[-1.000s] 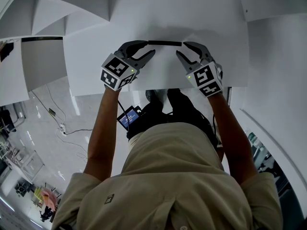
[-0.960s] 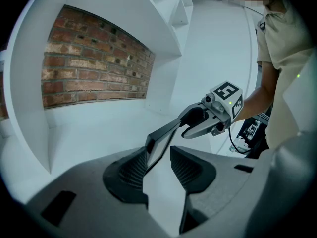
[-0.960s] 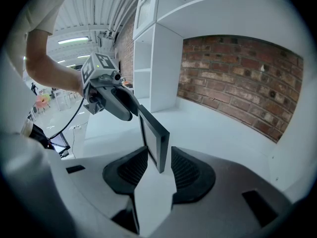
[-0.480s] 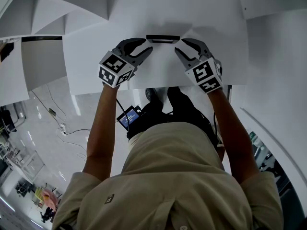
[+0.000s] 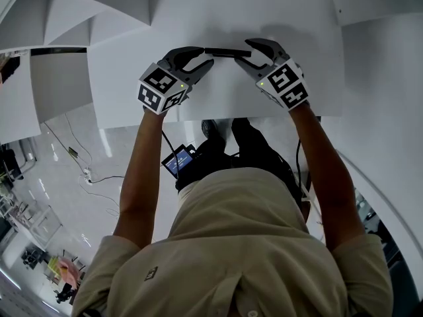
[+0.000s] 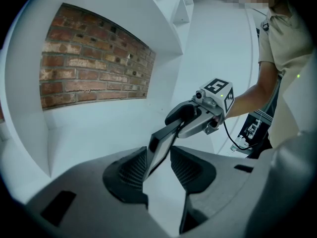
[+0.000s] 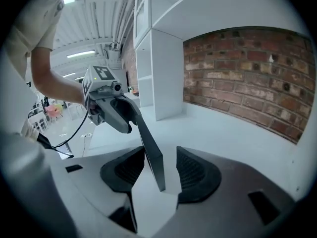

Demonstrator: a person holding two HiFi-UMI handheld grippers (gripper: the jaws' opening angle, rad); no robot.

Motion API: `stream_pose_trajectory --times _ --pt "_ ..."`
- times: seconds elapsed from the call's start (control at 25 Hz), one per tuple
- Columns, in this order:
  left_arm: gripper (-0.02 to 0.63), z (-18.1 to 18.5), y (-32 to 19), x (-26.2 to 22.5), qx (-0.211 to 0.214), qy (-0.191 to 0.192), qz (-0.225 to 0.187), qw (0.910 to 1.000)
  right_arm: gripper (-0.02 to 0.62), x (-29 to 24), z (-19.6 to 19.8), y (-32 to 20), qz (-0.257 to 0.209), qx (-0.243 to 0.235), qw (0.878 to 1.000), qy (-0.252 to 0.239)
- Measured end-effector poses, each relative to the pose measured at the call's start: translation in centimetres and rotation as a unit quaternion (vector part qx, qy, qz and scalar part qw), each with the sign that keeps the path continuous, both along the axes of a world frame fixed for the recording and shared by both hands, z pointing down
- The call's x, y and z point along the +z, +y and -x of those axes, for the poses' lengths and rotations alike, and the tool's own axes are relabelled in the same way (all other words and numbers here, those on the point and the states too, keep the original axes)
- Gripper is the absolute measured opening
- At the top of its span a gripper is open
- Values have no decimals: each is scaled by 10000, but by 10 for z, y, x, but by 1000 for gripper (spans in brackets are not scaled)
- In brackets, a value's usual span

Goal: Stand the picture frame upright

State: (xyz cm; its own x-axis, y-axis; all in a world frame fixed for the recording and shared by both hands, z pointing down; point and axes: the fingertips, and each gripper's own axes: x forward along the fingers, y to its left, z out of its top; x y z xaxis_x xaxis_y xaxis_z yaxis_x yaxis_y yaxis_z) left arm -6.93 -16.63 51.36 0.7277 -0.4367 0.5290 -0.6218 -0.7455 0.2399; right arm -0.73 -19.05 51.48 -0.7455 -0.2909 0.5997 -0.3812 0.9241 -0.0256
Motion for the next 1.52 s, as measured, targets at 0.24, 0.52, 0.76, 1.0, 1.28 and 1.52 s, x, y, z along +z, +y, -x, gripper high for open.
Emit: stream_pose_trajectory --times 0.24,0.52,0.76,1.0,1.28,1.52 --pt "130 4 -2 0 -14 -31 -25 10000 186 -5 5 2 -86 -168 9998 57" --pt "130 3 -4 -5 5 -40 -54 10000 186 -10 2 2 -125 -208 9997 96" --pt "130 14 9 -22 2 -59 -175 9998 186 -27 1 13 -260 -132 9995 72" --pt "130 34 27 -53 -186 -101 -461 9987 186 -64 -15 14 -645 507 9966 68" --pt "130 68 56 -105 -640 -27 -947 9934 64 -146 -18 33 -1335 1020 9852 -342" --pt "111 95 95 -156 -907 125 -1295 9873 5 -207 20 87 -1297 434 9880 -714"
